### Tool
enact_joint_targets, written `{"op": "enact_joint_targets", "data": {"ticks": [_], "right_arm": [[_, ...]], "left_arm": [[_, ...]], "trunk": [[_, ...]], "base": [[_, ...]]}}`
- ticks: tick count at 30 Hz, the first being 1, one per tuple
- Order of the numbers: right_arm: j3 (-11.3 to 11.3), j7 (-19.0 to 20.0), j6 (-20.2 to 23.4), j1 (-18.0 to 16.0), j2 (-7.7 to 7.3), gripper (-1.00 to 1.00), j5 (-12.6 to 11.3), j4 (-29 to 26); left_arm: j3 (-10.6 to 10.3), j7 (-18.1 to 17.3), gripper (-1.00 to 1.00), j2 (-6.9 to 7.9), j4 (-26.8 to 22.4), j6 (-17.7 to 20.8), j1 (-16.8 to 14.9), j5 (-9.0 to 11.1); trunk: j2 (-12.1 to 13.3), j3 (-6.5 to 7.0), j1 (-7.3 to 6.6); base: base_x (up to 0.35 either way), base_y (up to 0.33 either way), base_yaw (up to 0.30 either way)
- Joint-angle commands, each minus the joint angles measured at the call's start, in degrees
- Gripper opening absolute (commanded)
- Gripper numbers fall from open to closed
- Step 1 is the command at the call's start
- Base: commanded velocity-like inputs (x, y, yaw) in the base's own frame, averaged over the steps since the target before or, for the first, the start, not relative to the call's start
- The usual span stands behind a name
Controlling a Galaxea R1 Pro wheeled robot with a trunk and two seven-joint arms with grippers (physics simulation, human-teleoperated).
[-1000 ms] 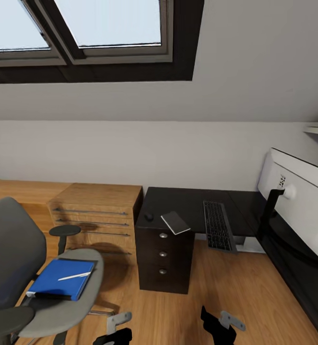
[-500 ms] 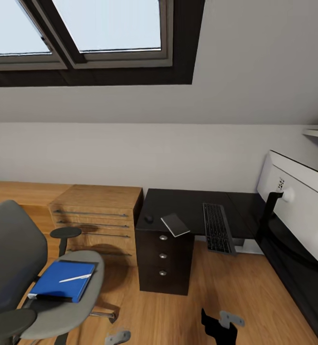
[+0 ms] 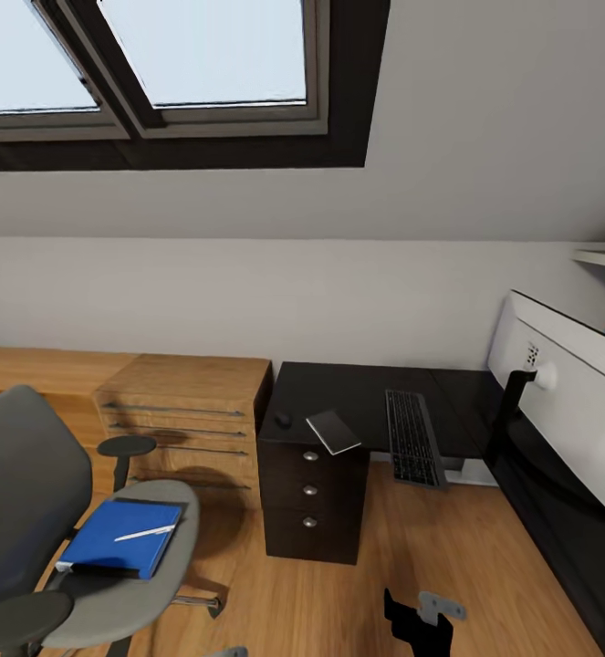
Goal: In the bedroom, organize the workspace by keeping the computer under the desk, ensuring the monitor is on the desk, placing the keyboard on the desk next to the monitor, placing the mouse on the desk next to the keyboard, moving the folder from the swivel chair onto the desk next to the mouse, stacking the notebook on top of the folder with the pen on top of the notebook, and positioning the swivel chair next to the desk.
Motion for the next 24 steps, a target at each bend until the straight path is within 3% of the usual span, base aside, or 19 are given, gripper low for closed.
{"op": "enact_joint_targets", "data": {"ticks": [1, 15, 24], "right_arm": [[0.5, 0.0, -0.3, -0.1, 0.09, 1.0, -0.6, 0.1], [0.5, 0.0, -0.4, -0.1, 0.1, 1.0, -0.7, 0.1], [0.5, 0.0, -0.4, -0.1, 0.25, 1.0, -0.8, 0.0]], "left_arm": [[-0.4, 0.5, 1.0, -0.01, 0.0, -0.5, -0.1, 0.5], [-0.4, 0.5, 1.0, 0.06, 0.0, -3.4, -0.1, 0.5], [-0.4, 0.5, 1.0, 0.07, 0.0, -3.7, -0.1, 0.5]], "trunk": [[0.4, 0.11, -0.22], [6.0, 2.62, -3.29], [9.6, 4.24, -5.27]], "base": [[-0.19, 0.0, 0.0], [-0.285, 0.0, -0.046], [-0.063, 0.0, -0.159]]}}
